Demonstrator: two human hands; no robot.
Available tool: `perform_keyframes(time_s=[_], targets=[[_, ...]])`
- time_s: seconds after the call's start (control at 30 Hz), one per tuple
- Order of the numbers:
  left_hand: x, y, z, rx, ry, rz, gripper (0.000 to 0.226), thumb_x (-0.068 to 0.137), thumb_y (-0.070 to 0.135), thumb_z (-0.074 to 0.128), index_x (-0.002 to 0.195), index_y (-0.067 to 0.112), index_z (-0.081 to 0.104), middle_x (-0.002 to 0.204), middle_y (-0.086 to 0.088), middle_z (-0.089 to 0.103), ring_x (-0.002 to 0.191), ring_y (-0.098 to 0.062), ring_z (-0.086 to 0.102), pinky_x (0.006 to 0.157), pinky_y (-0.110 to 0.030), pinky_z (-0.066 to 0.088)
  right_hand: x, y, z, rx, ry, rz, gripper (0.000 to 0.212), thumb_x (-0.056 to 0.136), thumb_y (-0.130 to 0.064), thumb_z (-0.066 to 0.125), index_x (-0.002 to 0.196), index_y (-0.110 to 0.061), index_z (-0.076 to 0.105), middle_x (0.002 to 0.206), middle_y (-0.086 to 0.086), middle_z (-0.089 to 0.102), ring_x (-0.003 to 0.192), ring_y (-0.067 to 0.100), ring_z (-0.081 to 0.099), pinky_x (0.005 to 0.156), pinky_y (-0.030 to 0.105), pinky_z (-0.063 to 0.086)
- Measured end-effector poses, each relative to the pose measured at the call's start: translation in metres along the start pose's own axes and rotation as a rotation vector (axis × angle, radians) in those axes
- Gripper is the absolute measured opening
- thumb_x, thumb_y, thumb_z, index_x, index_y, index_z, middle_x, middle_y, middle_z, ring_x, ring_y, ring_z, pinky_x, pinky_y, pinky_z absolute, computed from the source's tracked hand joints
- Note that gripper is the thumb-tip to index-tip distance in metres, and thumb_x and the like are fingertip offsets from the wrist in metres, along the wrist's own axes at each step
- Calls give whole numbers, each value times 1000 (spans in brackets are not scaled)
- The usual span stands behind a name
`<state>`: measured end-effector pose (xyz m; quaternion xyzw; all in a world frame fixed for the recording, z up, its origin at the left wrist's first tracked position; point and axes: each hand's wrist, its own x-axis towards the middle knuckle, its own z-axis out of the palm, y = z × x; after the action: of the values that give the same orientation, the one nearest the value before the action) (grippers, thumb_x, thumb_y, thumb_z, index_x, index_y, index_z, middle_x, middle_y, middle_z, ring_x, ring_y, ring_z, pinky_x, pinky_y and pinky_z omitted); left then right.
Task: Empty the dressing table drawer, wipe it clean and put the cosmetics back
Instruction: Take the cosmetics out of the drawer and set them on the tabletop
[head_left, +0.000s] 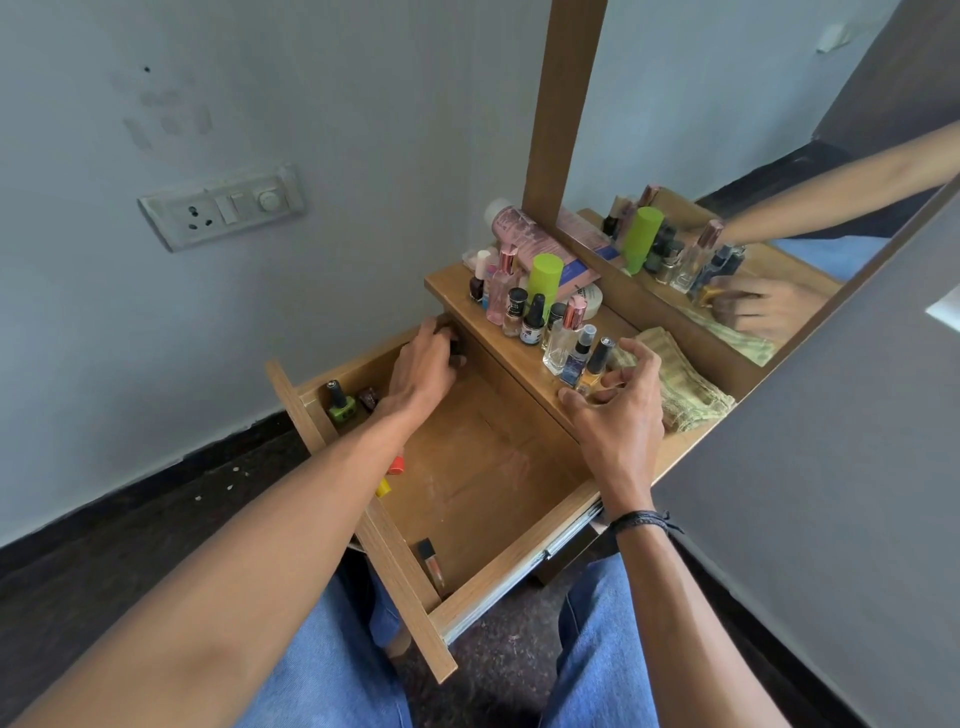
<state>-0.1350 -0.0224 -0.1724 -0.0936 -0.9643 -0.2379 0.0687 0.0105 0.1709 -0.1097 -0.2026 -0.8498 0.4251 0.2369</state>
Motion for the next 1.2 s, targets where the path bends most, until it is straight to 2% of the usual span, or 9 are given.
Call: perform_keyframes(time_s=[0.1, 0.2, 0.33, 0.4, 0.5, 0.63, 0.73, 0.97, 1.2], targets=[[5, 7, -15, -88, 42, -120, 29, 97, 16, 65, 125, 14, 65, 121, -8, 69, 96, -25, 70, 75, -39, 61, 1, 0, 1, 3, -6, 3, 78, 78, -22, 87, 141, -25, 42, 103, -2, 58, 77, 2, 57, 61, 0, 38], [10, 11, -39, -224, 147, -253, 28, 99, 24, 62, 126, 17, 64, 116, -6, 71, 96, -24, 69, 74, -38, 60, 1, 0, 1, 2, -10, 4, 79, 78, -23, 87, 142, -27, 41, 104, -2, 58, 80, 6, 60, 56, 4, 38], [21, 17, -69, -404, 300, -245, 35, 101, 23, 60, 135, 17, 57, 129, -4, 65, 107, -20, 67, 87, -32, 57, 0, 1, 1, -2, -8, 4, 79, 78, -23, 87, 142, -27, 41, 104, -3, 57, 80, 6, 60, 55, 8, 35], [30, 25, -79, -469, 322, -207, 39, 99, 23, 63, 137, 16, 55, 126, -2, 65, 101, -17, 67, 84, -28, 56, 1, 1, 1, 0, -9, 8, 79, 78, -24, 87, 142, -27, 41, 104, -4, 57, 81, 7, 60, 56, 9, 34], [44, 38, -84, -507, 278, -147, 40, 97, 20, 66, 135, 17, 56, 122, 1, 65, 95, -14, 67, 77, -23, 53, 1, 1, 2, -6, -4, 1, 79, 78, -25, 87, 141, -28, 41, 103, -4, 57, 81, 8, 61, 58, 10, 34], [59, 41, -73, -522, 178, -106, 36, 94, 17, 69, 129, 18, 60, 121, -2, 67, 98, -18, 68, 86, -33, 57, 0, 3, 2, -6, 3, -13, 78, 78, -24, 87, 141, -26, 42, 102, -4, 56, 82, 12, 62, 59, 12, 35], [64, 42, -69, -542, 146, -87, 33, 93, 8, 69, 124, 19, 63, 116, 1, 68, 94, -17, 70, 85, -38, 59, 1, 3, 3, -11, 2, -17, 78, 78, -24, 87, 141, -26, 42, 101, -6, 56, 81, 9, 61, 59, 14, 38], [67, 40, -63, -618, 87, -110, 45, 91, -10, 60, 127, 17, 64, 116, 1, 68, 98, -12, 64, 77, -14, 51, 1, 5, 4, -9, 17, -27, 78, 77, -26, 87, 140, -27, 41, 102, -6, 57, 86, 14, 62, 67, 25, 48], [41, 21, -67, -657, 147, -185, 56, 93, -13, 53, 134, 24, 58, 130, 7, 60, 106, -9, 64, 87, -22, 56, 2, 5, 5, -1, 8, -15, 80, 76, -25, 88, 141, -27, 41, 104, -5, 58, 86, 12, 61, 62, 15, 40]])
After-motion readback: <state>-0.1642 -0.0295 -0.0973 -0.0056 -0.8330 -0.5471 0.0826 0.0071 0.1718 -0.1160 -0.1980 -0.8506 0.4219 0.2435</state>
